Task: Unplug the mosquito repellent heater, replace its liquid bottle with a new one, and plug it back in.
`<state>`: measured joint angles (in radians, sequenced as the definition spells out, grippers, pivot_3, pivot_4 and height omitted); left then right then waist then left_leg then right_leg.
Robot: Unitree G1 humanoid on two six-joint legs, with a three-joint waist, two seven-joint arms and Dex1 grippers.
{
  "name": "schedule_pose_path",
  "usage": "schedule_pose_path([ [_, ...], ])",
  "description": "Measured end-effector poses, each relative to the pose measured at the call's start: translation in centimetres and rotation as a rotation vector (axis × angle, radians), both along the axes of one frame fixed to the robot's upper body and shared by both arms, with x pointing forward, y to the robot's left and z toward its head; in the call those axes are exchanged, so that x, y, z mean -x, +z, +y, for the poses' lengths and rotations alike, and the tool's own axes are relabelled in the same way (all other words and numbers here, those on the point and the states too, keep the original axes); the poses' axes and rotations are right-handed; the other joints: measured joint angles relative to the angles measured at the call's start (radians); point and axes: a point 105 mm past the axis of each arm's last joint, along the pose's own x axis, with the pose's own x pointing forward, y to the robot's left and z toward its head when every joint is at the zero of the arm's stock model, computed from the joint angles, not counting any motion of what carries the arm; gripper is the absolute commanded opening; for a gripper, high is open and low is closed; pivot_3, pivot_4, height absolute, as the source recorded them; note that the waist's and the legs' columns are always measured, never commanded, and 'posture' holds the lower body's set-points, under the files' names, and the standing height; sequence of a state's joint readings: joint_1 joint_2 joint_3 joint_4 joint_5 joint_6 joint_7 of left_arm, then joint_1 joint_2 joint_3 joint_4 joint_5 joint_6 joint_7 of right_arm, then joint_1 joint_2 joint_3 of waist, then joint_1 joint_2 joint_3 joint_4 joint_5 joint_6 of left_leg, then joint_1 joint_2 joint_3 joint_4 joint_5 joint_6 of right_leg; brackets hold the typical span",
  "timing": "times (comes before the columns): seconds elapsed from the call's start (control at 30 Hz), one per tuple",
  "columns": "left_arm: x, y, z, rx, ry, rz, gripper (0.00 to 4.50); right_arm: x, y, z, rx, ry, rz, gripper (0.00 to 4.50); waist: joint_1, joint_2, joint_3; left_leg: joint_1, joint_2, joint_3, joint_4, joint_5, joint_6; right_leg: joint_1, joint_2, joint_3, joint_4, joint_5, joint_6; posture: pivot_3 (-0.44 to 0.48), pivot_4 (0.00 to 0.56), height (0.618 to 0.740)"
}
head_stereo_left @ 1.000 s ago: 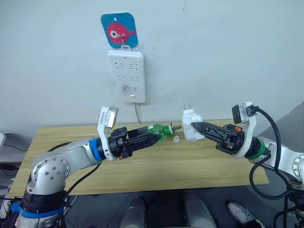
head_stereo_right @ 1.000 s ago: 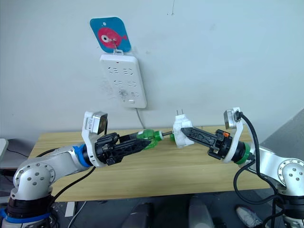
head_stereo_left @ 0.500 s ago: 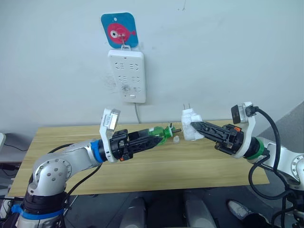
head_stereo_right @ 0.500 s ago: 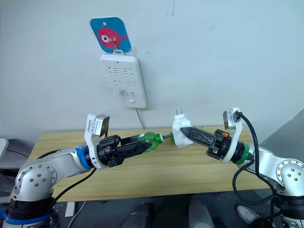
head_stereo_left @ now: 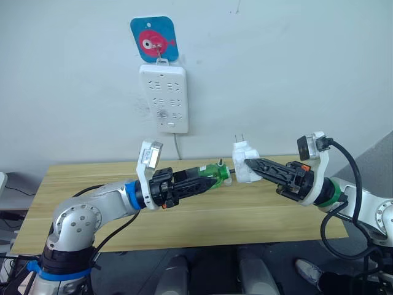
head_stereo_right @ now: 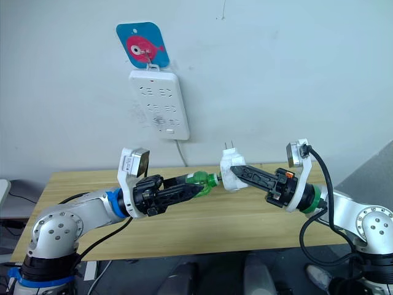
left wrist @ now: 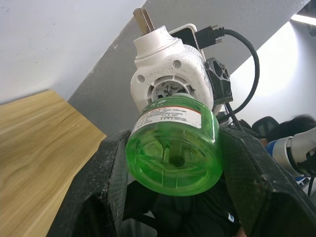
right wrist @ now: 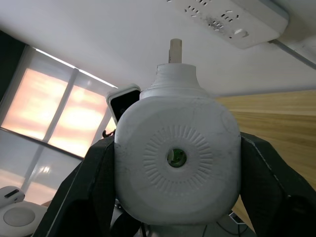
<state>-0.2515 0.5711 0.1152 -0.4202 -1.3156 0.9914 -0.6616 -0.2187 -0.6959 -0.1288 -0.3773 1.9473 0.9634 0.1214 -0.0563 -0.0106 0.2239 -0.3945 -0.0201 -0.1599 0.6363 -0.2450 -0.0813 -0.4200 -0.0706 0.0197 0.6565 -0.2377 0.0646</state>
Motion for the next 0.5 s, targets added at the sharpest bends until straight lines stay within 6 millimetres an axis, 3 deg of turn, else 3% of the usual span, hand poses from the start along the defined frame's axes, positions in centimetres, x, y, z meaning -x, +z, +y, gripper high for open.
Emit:
schedule_pose_path([
  [0.5,-0.96,0.04,-0.03,0.013,0.04,-0.018,2.41,-0.36,0.42,0.32,-0.003,-0.01,-0.014,2.97,0.0,0.0,0.0,0.0,0.0,0.0,0.0,0.0,0.0,0.0,0.0,0.0,0.0,0.0,0.0,-0.05,0.2,0.74],
])
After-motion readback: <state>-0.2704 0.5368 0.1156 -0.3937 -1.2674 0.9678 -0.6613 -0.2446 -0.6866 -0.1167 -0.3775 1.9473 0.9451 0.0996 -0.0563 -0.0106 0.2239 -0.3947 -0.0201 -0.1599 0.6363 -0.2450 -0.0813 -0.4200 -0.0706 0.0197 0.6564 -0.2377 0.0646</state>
